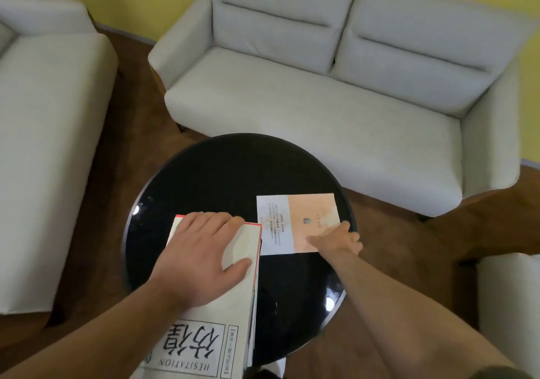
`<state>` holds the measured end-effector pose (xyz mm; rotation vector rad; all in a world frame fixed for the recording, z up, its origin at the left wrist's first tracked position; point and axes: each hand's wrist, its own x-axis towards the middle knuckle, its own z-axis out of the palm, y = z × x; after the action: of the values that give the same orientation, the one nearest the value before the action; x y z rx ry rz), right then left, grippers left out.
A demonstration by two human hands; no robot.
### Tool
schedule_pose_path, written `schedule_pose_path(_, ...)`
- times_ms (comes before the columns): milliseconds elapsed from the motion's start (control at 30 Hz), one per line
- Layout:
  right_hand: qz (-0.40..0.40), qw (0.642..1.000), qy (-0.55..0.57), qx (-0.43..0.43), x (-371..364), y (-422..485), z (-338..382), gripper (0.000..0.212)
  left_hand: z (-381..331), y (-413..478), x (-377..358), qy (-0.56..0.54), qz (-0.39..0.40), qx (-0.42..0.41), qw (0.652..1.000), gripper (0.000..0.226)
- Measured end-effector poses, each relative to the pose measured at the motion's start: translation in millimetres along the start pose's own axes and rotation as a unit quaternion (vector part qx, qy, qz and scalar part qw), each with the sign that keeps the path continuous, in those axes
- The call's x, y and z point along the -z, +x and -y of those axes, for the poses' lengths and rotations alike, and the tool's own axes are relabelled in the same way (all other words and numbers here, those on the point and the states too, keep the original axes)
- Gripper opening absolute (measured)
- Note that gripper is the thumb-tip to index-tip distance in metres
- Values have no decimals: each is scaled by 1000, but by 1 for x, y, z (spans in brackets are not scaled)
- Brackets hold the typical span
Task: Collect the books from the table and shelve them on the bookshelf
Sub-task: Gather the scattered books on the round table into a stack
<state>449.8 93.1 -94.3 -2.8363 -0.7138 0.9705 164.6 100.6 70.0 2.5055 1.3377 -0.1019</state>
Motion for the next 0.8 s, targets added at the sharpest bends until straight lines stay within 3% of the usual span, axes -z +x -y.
schedule_pose_path(133, 22, 999, 17, -45, 7, 2, -19, 87, 0, -1, 1, -3, -7, -1, 1000, 73)
schedule_pose_path(267, 67, 982, 159, -76, 12, -5, -44, 64, -1, -1, 1, 5, -7, 5, 1000, 76)
schedule_pose_path(367, 68, 947, 311, -38, 27, -32, -50, 38, -4, -1, 3, 17, 1, 5, 1000, 80)
schedule_pose_path(500, 100, 882, 459, 28, 60, -81, -43, 25, -4, -1, 4, 11, 7, 9, 1000, 74)
schedule_pose_path(633, 50, 890, 434, 128, 89, -135, -38, 33, -3, -7, 2, -30, -29, 8, 999, 59)
schedule_pose_path(800, -35, 879, 413, 237, 125, -207, -43, 16, 4, -5, 7, -143, -37, 20, 989, 47)
